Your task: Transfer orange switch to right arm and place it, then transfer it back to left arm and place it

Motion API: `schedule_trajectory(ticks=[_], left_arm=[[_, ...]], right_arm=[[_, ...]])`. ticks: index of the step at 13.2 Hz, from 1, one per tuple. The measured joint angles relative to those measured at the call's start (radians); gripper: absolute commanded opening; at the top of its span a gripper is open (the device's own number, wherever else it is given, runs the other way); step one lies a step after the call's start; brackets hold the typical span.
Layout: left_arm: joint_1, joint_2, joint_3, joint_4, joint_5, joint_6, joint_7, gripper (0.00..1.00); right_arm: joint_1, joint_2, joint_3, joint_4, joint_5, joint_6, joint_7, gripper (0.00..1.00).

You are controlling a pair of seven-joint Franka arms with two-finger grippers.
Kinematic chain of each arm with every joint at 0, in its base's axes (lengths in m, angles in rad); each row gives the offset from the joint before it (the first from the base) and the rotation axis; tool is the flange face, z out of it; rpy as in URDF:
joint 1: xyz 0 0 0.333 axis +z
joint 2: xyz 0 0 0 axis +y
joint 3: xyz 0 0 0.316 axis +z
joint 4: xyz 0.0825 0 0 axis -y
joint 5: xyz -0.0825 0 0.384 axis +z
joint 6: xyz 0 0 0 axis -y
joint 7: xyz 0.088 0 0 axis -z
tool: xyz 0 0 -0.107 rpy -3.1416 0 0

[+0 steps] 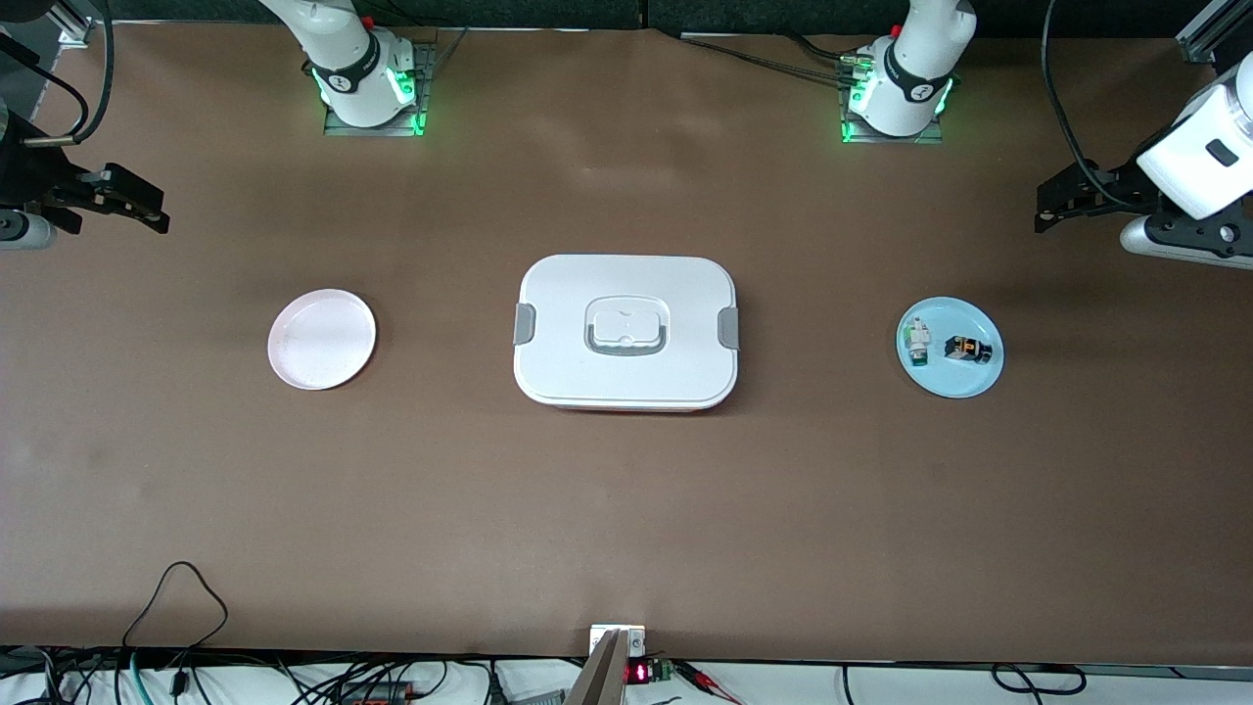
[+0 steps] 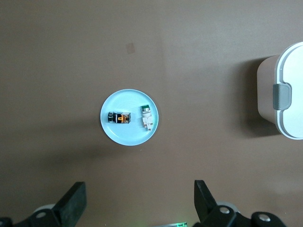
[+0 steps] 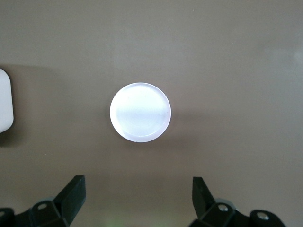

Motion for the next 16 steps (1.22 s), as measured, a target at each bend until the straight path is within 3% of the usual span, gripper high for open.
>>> schedule_trajectory(ticks=[11,16], left_arm=[[0.015,0.015,0.001,-0.012,0.000,-0.004,0.000,1.00],[0.045,0.140,0.002,-0.034,0.024,-0.014,0.002,1.00]], right_arm=[[0.008,0.033,0.002,0.000,0.000,0.000,-0.005,1.00],[0.016,0.034,0.003,0.000,0.000,0.000,-0.005,1.00]])
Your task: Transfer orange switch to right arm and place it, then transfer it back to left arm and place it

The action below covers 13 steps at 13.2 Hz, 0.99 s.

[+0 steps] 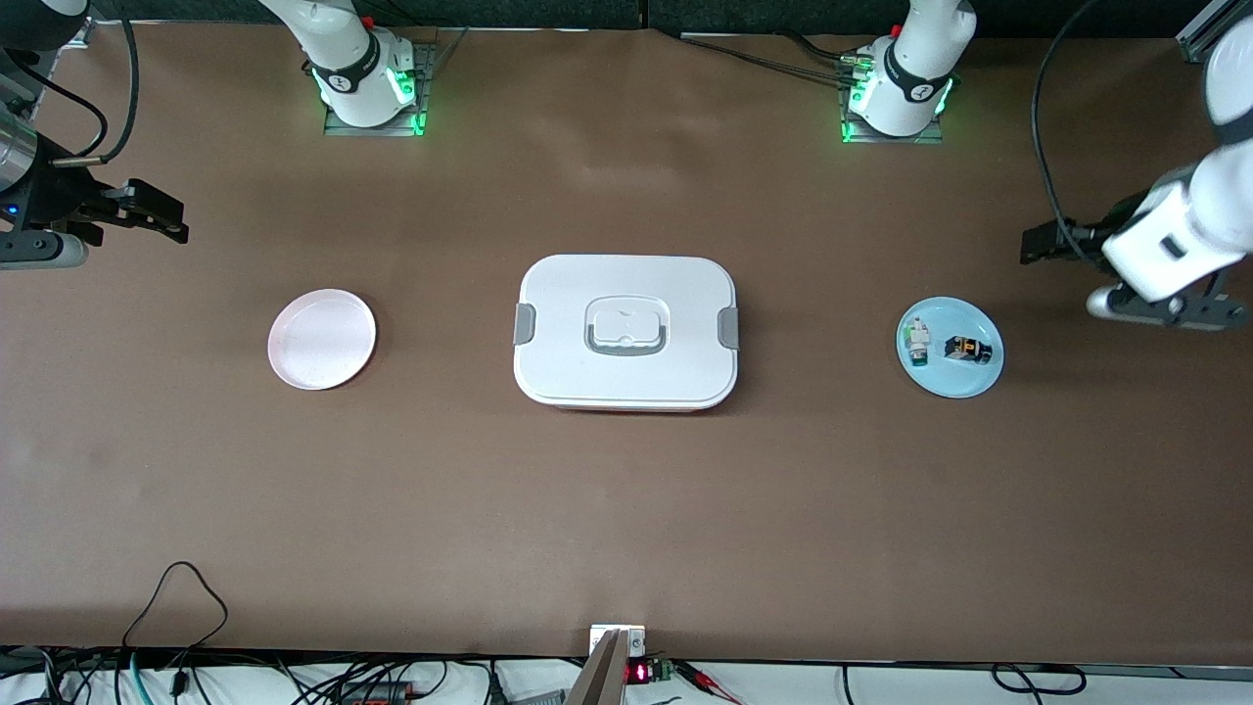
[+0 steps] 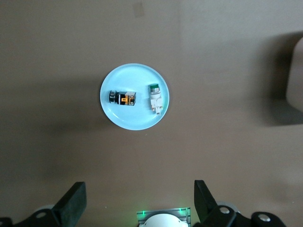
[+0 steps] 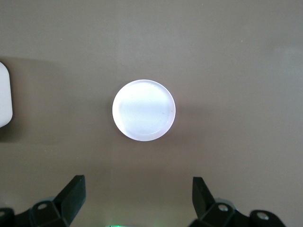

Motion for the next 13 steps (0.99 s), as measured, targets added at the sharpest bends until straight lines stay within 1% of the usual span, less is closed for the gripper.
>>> schedule_trajectory(ticks=[3,5,7,11,13], left_arm=[[0.002,0.071,-0.001,-0.012,0.016,0.070,0.000,1.00],[0.002,0.085,-0.001,-0.065,0.018,0.152,0.000,1.00],[0.020,0.086,0.000,-0.153,0.021,0.285,0.038,1.00],[0.108,0.086,0.002,-0.353,0.021,0.583,0.169,1.00],[0.125,0.083,0.002,-0.468,0.021,0.779,0.201,1.00]], right_arm=[[0.017,0.013,0.001,0.000,-0.034,0.000,0.000,1.00],[0.035,0.017,0.003,0.000,-0.048,0.001,0.000,1.00],[0.041,0.017,0.004,0.010,-0.050,0.001,0.001,1.00],[0.040,0.017,-0.001,0.026,-0.050,0.001,0.001,1.00],[0.040,0.017,-0.002,0.028,-0.050,0.001,0.003,1.00]])
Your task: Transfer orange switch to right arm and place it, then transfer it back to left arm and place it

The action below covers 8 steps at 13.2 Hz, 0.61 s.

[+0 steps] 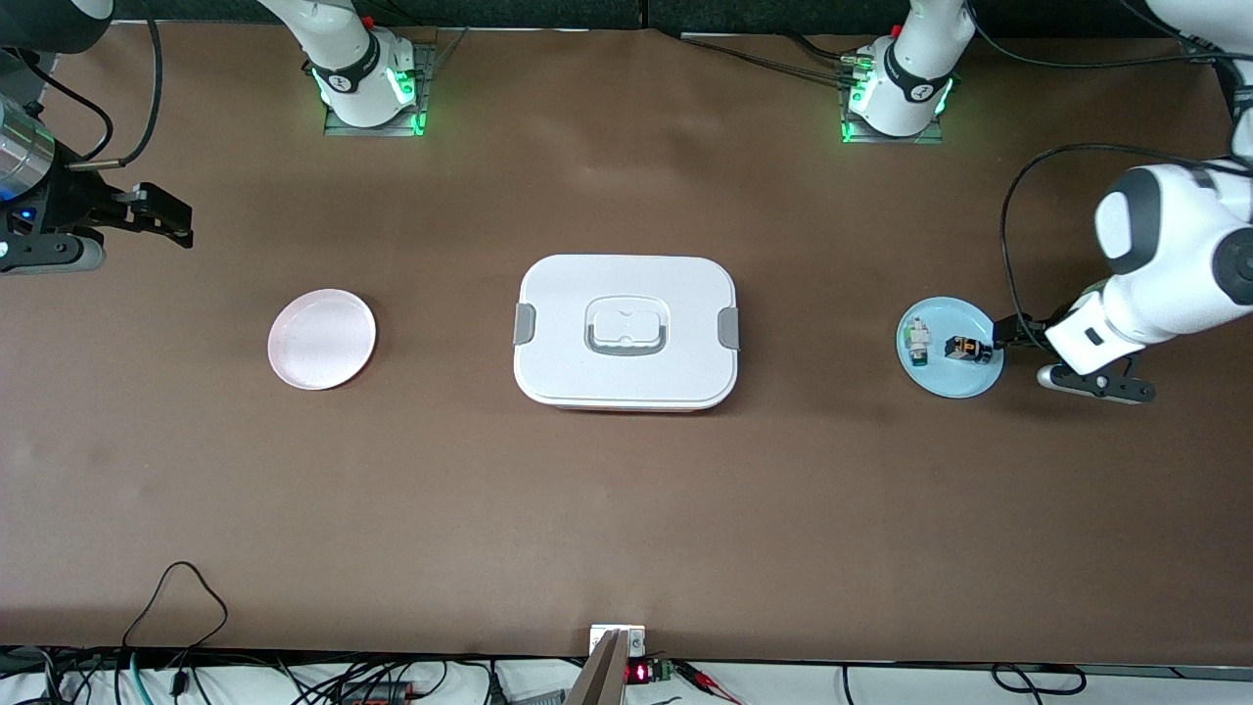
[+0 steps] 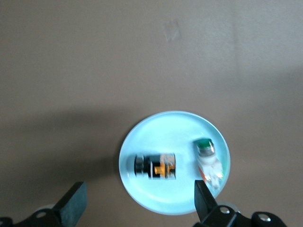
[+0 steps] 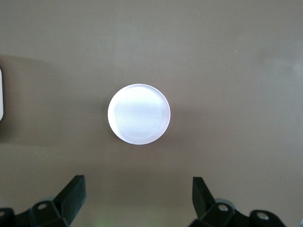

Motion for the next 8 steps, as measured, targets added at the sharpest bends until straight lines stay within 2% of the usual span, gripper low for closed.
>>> schedule_trajectory(ticks=[2,8], left_arm=[[0.007,-0.003,-0.001,-0.107,0.000,0.146,0.009,1.00],[0.038,0.003,-0.001,-0.240,-0.001,0.313,0.014,1.00]], right_arm=[[0.000,0.000,0.000,0.001,0.000,0.000,0.020,1.00],[0.000,0.000,0.000,0.007,0.000,0.000,0.038,1.00]])
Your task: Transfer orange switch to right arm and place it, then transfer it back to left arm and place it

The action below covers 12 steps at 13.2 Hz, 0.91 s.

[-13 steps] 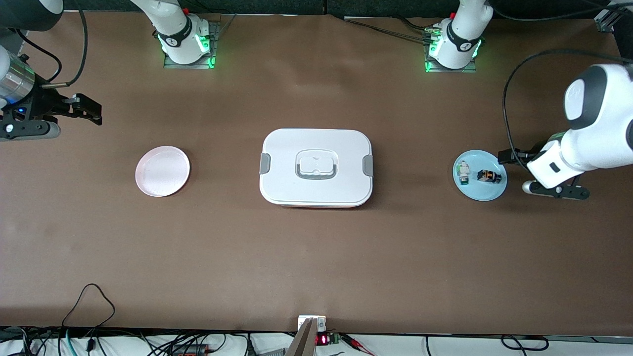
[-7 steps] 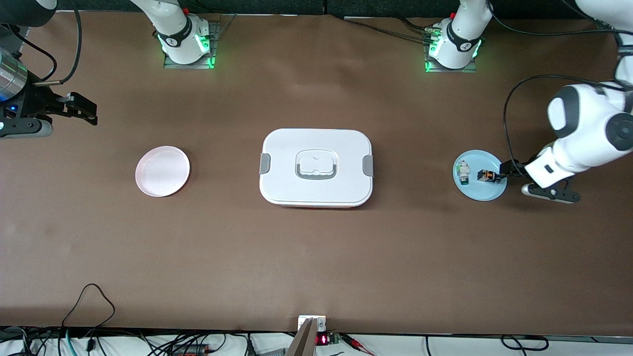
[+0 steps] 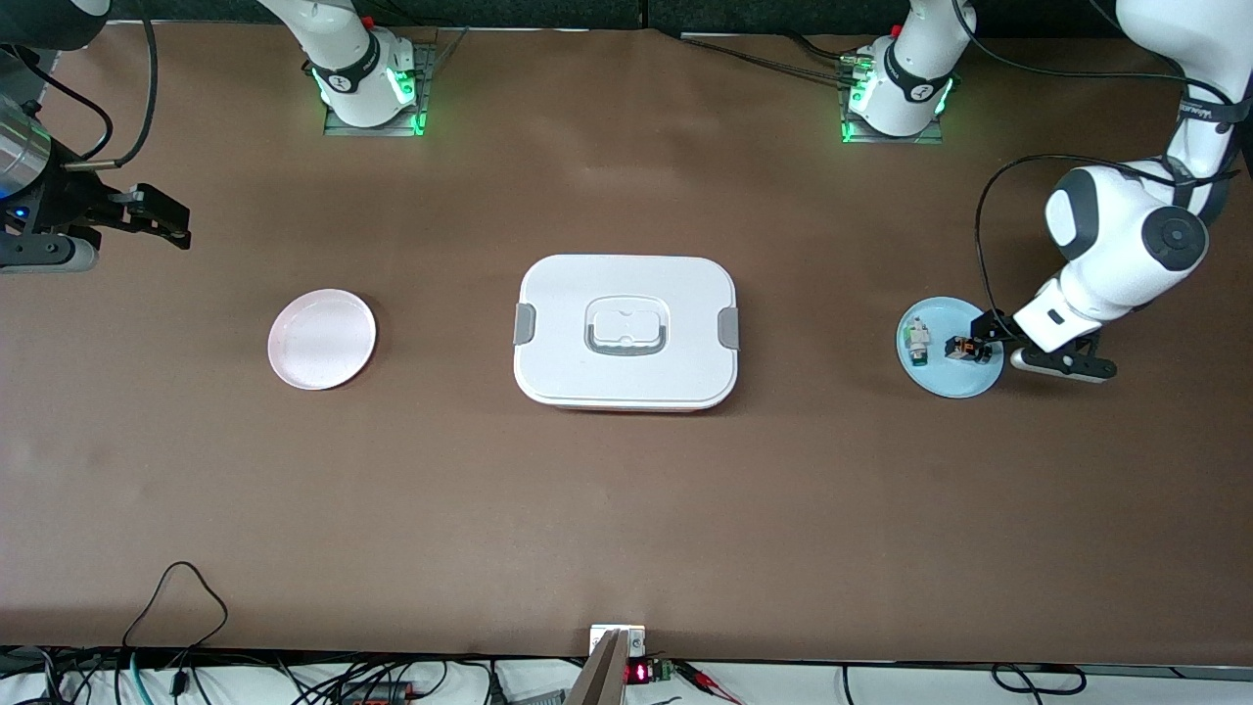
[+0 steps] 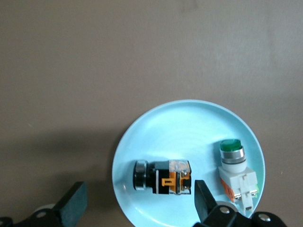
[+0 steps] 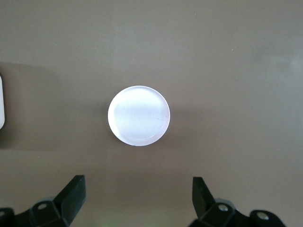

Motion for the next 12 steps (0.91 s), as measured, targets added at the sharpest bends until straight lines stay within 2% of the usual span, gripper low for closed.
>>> schedule_trajectory(ticks=[12], left_arm=[[0.000,0.086,-0.012,-0.019,-0.042,0.043,-0.002,1.00]], right_arm=[[-0.002,-0.001,-0.008,0.032,0.011,-0.025,0.008,1.00]])
